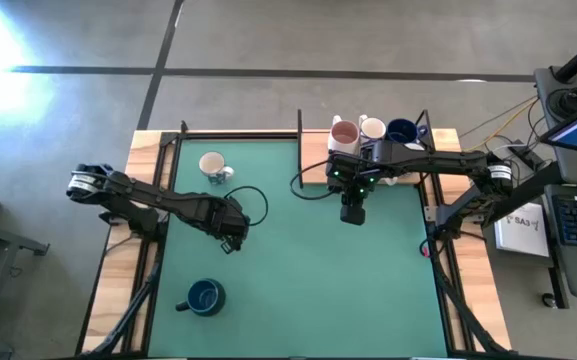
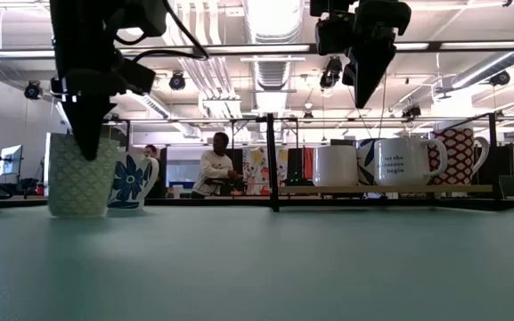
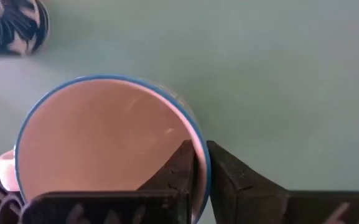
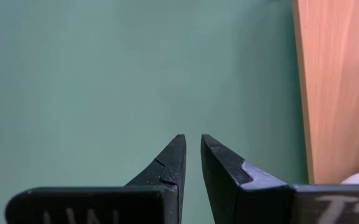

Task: Place coffee mugs
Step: Put the green pattern mug on the shelf

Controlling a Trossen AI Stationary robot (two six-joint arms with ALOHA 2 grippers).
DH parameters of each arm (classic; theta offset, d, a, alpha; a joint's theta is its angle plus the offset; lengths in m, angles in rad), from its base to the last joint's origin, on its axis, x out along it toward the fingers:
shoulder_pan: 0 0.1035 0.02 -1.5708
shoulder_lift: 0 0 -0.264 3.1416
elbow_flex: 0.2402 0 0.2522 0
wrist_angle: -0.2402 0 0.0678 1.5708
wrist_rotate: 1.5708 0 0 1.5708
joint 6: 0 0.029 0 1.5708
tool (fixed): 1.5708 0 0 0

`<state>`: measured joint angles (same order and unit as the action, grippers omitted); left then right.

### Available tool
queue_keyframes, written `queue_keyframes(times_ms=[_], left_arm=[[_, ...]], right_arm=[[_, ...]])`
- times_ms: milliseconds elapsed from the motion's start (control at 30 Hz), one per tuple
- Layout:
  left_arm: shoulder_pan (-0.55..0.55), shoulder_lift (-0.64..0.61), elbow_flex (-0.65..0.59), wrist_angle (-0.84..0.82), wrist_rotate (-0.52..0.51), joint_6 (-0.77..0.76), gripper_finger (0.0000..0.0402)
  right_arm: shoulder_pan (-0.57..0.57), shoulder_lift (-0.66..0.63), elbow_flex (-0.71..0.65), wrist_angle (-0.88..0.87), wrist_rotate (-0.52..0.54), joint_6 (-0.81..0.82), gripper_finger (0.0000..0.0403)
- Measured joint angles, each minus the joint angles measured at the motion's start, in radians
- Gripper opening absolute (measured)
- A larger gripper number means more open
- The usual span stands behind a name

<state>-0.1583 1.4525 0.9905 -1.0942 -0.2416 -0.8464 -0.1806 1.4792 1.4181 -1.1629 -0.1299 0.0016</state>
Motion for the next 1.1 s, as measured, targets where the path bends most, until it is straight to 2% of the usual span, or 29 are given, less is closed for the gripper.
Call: queue_keyframes(times_ms=[133,333,533,733,867,967,1100], left_arm=[[0.019,0.001,0.003,0.050,0.026,0.045,0.0016],[0.040,0.032,0.074,0.118,0.070,0.111,0.0007],[0.045,0.120,0.162,0.207,0.074,0.213,0.0013],[0.045,0.304,0.360,0.230,0.103,0.379,0.0011],[0.045,0.432,0.528,0.197,0.104,0.518,0.0012],[0.051,0.496,0.631,0.191,0.104,0.608,0.0012],[0.069,0.539,0.708,0.167,0.104,0.656,0.0012]], right_arm=[[0.000,0.000,0.000,-0.018,0.000,0.009,0.0038],[0.006,-0.020,0.000,-0.052,0.001,0.033,0.0038],[0.049,-0.071,0.000,-0.051,0.001,0.065,0.0038],[0.122,-0.119,0.000,-0.035,0.004,0.127,0.0038],[0.177,-0.143,0.000,-0.036,0.075,0.162,0.0038],[0.212,-0.159,-0.004,-0.036,0.116,0.173,0.0038],[0.245,-0.183,-0.031,-0.036,0.138,0.185,0.0038]])
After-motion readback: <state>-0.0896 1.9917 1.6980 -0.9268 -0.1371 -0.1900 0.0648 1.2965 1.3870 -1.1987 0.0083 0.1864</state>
